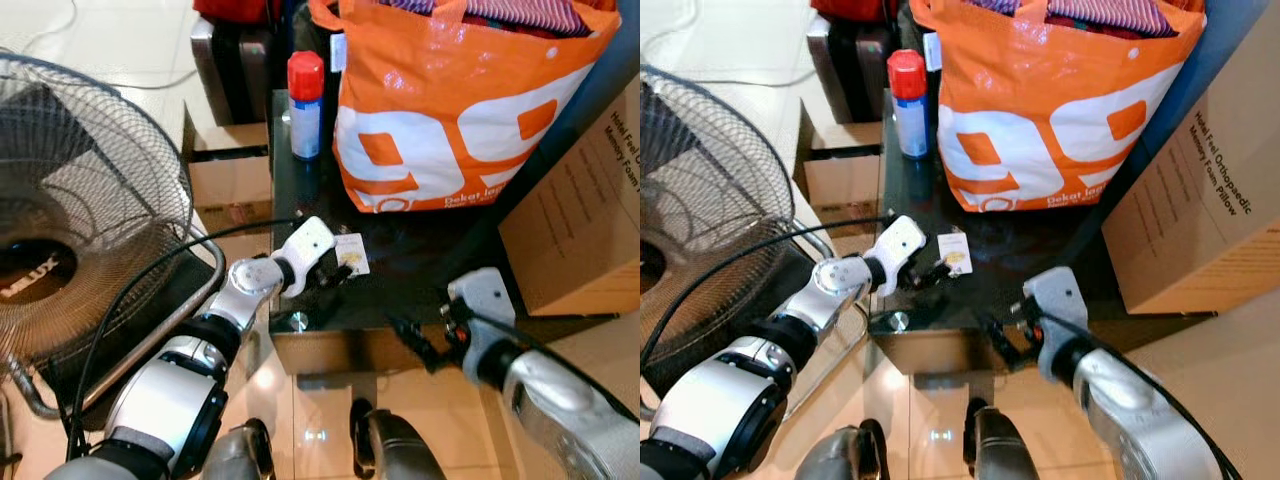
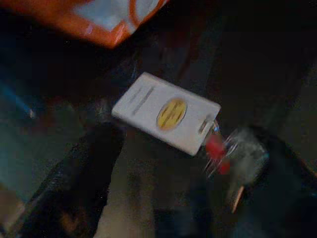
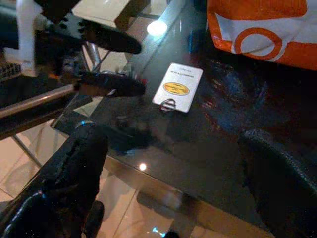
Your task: Hang keys on a hook
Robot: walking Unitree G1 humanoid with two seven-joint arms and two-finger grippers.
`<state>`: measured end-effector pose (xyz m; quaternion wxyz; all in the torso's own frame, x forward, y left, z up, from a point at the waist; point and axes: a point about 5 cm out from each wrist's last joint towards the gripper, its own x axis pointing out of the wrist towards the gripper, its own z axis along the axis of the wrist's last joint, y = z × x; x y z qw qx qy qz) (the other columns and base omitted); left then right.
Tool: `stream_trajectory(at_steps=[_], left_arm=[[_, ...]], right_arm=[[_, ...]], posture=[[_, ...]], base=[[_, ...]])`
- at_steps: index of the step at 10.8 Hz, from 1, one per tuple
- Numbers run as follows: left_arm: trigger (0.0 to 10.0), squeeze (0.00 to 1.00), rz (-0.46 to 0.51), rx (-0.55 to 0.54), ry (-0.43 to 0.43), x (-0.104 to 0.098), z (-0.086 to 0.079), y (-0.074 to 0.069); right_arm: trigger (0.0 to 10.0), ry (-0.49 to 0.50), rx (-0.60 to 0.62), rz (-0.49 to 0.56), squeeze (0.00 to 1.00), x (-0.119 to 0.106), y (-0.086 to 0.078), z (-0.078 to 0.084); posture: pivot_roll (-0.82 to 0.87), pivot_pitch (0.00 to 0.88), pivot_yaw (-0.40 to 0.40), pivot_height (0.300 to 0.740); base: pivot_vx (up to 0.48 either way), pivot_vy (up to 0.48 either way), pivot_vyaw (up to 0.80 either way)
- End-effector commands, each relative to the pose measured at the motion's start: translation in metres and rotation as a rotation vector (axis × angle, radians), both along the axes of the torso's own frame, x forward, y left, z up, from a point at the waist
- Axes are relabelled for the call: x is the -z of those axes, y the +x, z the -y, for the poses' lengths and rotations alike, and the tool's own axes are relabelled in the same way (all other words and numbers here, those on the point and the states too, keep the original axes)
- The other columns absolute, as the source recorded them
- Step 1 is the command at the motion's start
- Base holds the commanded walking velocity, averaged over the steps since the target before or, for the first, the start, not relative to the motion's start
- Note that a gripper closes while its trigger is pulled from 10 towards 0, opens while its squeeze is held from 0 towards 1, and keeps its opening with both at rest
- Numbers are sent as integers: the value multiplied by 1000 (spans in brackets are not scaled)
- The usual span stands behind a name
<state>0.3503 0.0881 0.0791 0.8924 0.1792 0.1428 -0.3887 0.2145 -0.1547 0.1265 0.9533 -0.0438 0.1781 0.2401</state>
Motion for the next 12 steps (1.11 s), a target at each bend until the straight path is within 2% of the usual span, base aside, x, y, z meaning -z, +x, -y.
stream_trajectory(at_steps=[1,2,3,4,5,7,8,9,10,11,12], left_arm=[[10000,1000,-101,-49,-54,8,0,-3],[10000,1000,-143,-58,-92,10,2,-4],[10000,1000,-177,-80,-86,13,4,-5],[10000,1000,-161,-122,-35,15,1,-3],[10000,1000,-142,-159,-42,11,-2,1],[10000,1000,-92,-22,-88,-3,5,2],[10000,1000,-31,6,-97,-11,3,4],[10000,1000,95,30,-108,-27,-4,4],[10000,1000,134,46,-100,-30,-7,1],[10000,75,177,27,-94,-32,-16,-8],[10000,0,230,-93,-138,-33,-28,-19]], right_arm=[[10000,-16,9,-16,0,4,0,1],[10000,-37,13,-21,0,6,0,2],[10000,-55,20,-27,0,7,-3,5],[10000,-56,21,-26,0,6,-6,8],[10000,-58,25,-27,0,5,-9,10],[10000,-36,42,-25,0,6,-7,10],[10000,-21,48,-13,0,5,-2,8],[10000,-4,41,-6,0,10,8,4],[10000,-5,43,-9,0,14,12,4],[10000,-17,86,-10,0,23,21,5],[10000,-6,215,15,0,32,29,11]], posture=[[-280,176,-5,740],[-289,181,-5,740],[-305,188,-5,740],[-324,196,-1,740],[-325,195,0,740],[-312,182,6,740],[-288,167,6,740],[-242,142,2,740],[-219,128,0,740],[-179,94,3,740],[-150,44,20,740]], base=[[0,0,0],[0,0,0],[0,0,0],[0,0,0],[0,0,0],[0,0,0],[0,0,0],[0,0,0],[0,0,0],[0,0,0],[0,0,0]])
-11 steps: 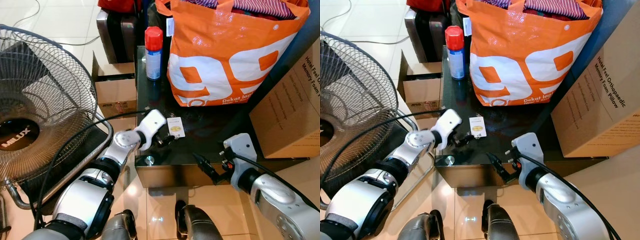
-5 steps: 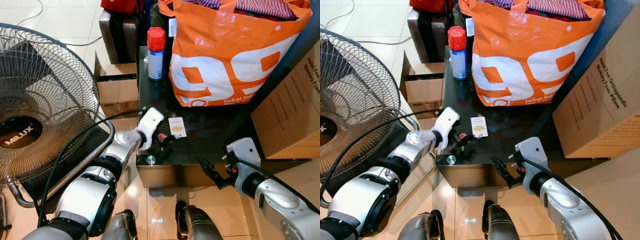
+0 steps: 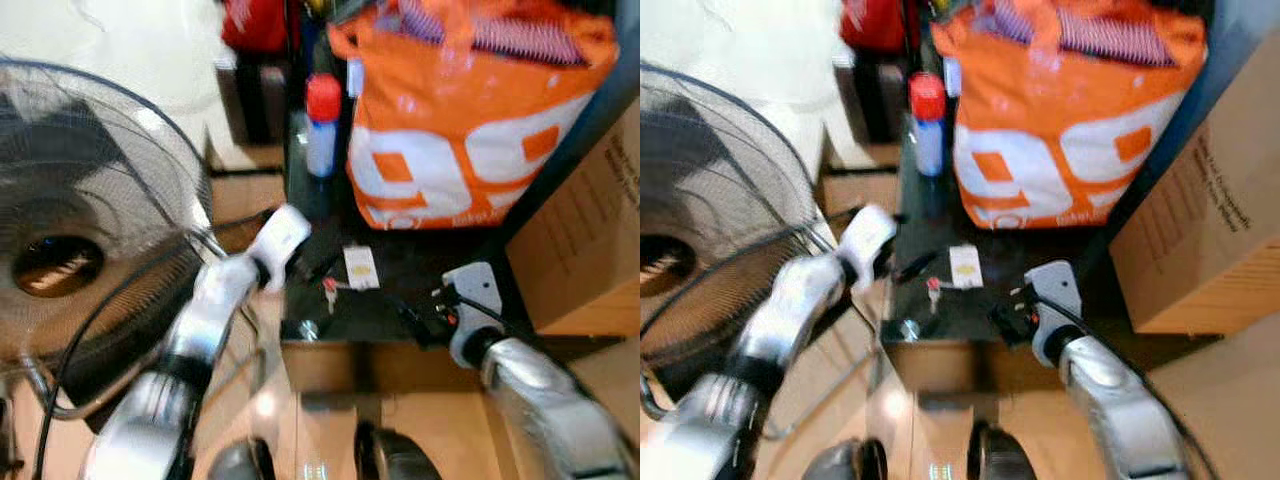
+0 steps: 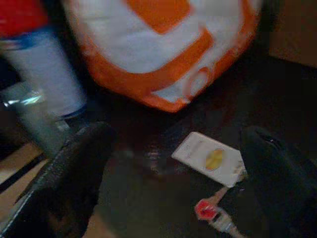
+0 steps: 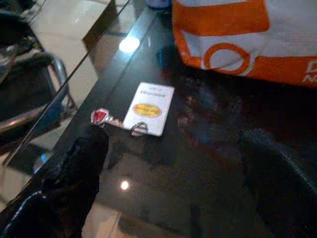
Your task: Hang keys on a hook
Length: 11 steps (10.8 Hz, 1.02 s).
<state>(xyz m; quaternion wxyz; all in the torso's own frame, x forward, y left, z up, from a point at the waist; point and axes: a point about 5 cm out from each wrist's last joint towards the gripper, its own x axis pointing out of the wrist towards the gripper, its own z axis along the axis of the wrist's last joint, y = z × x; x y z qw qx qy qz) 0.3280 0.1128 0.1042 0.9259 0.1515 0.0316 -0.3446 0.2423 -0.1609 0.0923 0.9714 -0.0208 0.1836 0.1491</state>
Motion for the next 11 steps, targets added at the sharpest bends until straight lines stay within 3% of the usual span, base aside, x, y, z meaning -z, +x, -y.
stream_trajectory(at_steps=[1,2,5,7,10,11], left_arm=[[10000,0,22,-83,-39,-7,-9,-1],[10000,0,46,-217,-76,-7,-25,-14],[10000,0,46,-371,-59,12,-54,-48],[10000,0,6,-394,-12,23,-54,-61],[10000,0,7,-302,71,31,-42,-60],[10000,0,10,-307,45,26,-39,-58]], right_arm=[[10000,-11,73,16,0,1,4,7],[10000,-19,112,18,0,6,6,7],[10000,-15,6,19,0,17,7,-9],[10000,-54,7,-41,0,35,19,-14],[10000,-97,33,-114,0,58,39,-25],[10000,-82,20,-80,0,52,42,-26]], posture=[[-139,24,25,740],[-127,0,30,740],[-113,0,20,740],[-95,0,-9,740],[-89,13,-17,740],[-92,25,-16,740]], base=[[0,0,0],[0,0,0],[0,0,0],[0,0,0],[0,0,0],[0,0,0]])
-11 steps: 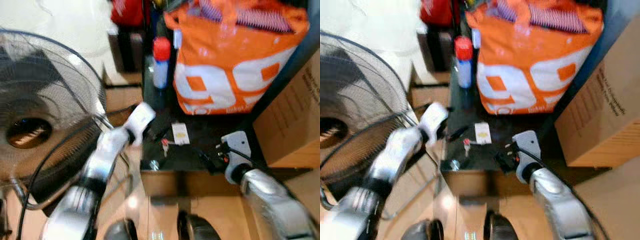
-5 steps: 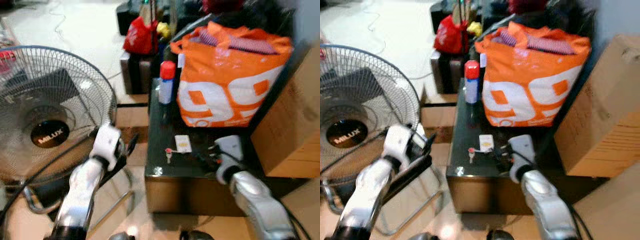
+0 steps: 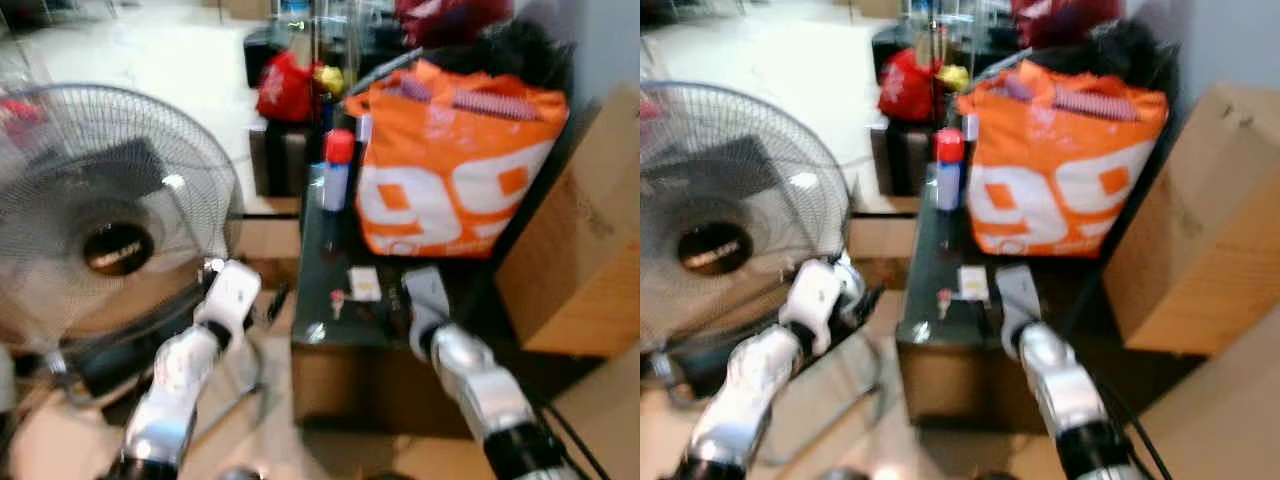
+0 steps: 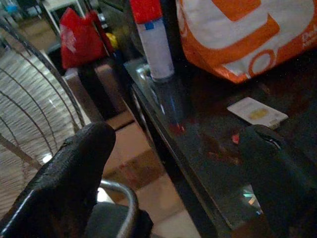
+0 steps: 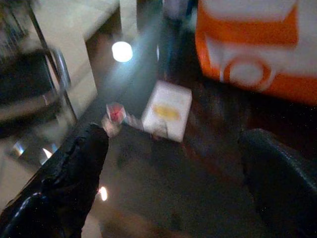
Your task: Hang keys on a hook
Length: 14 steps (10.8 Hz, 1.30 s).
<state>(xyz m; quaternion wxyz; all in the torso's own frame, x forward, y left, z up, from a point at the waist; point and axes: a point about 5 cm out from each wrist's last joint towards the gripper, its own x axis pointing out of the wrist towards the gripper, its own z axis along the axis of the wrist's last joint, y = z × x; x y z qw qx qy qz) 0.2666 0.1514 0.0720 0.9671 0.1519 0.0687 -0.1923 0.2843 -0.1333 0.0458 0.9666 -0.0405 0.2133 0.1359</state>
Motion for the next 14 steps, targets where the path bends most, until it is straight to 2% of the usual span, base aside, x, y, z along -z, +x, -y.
stream_trajectory(at_steps=[1,2,4,6,8,10,14], left_arm=[[10000,0,31,-49,-36,-9,-2,4],[10000,0,49,-91,-51,-11,-4,3],[10000,0,121,-96,-86,-23,1,-3],[10000,0,129,-117,-87,-23,-2,-4],[10000,0,118,-89,-109,-25,0,-5],[10000,0,106,-80,-102,-24,1,-5],[10000,0,90,-67,-103,-23,2,-6]], right_arm=[[10000,71,20,65,0,-14,-3,6],[10000,105,38,106,0,-23,-10,13],[10000,132,154,168,0,-39,-32,33],[10000,132,204,157,0,-36,-35,41],[10000,66,157,164,0,-38,-37,36],[10000,59,199,145,0,-35,-36,36],[10000,28,204,153,0,-37,-36,39]], posture=[[-107,26,-10,740],[-116,21,-5,740],[-139,13,15,740],[-135,11,13,740],[-127,14,11,740],[-126,13,14,740],[-135,22,12,740]], base=[[0,0,0],[0,0,0],[0,0,0],[0,0,0],[208,0,400],[433,0,800],[433,0,0]])
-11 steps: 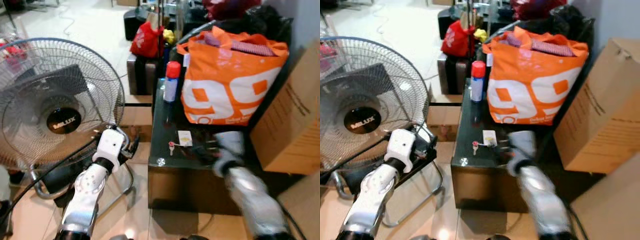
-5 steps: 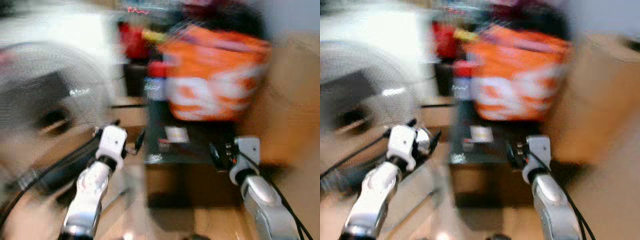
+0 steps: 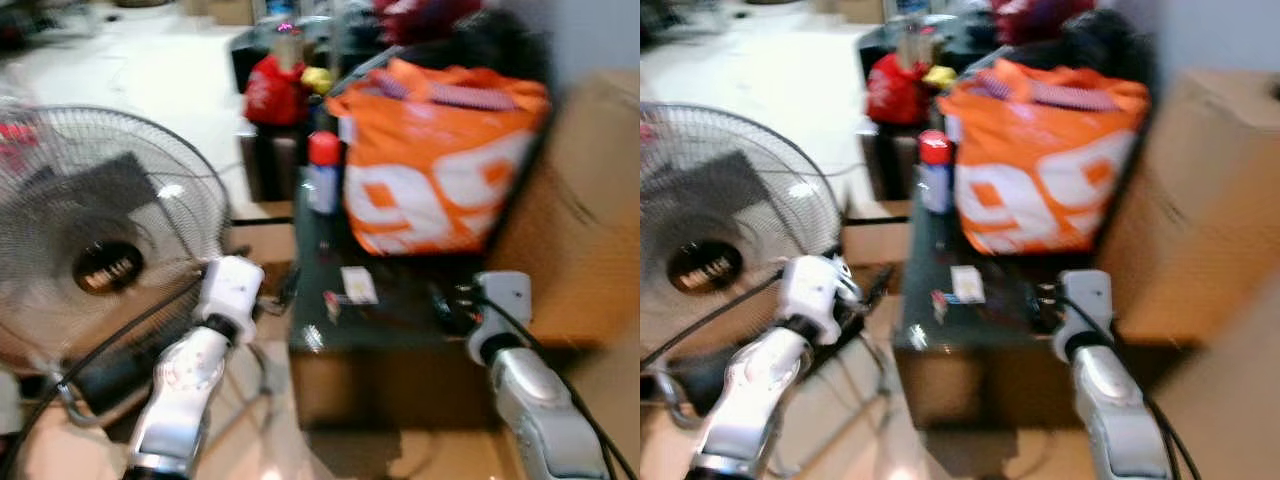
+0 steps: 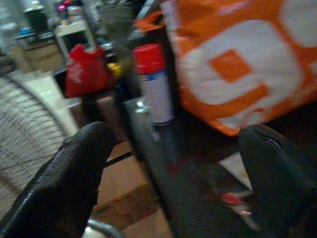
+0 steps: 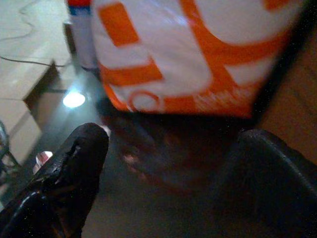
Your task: Hang keys on a hook
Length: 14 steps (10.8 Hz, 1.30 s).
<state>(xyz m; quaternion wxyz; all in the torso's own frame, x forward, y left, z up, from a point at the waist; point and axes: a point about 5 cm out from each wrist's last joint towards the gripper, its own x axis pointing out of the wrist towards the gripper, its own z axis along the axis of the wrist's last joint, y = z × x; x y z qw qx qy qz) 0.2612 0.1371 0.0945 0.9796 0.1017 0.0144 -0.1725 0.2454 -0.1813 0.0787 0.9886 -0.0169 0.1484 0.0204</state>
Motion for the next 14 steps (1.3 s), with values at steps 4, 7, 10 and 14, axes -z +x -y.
stream_trajectory(at_steps=[4,7,10,14], left_arm=[[10000,0,-21,-25,6,1,-11,-1],[10000,0,-73,125,81,10,-6,-5],[10000,0,-115,211,89,15,-2,-8],[10000,0,-198,332,143,25,-6,-18]], right_arm=[[10000,-25,-58,8,0,-4,3,-6],[10000,-124,-133,-89,0,13,12,-6],[10000,-105,-205,-113,961,16,17,-12],[10000,14,-272,-301,1000,61,11,-35]], posture=[[-132,23,3,740],[-127,28,-9,740],[-125,22,-19,740],[-120,63,-16,740]], base=[[321,0,0],[0,0,0],[0,0,0],[0,0,0]])
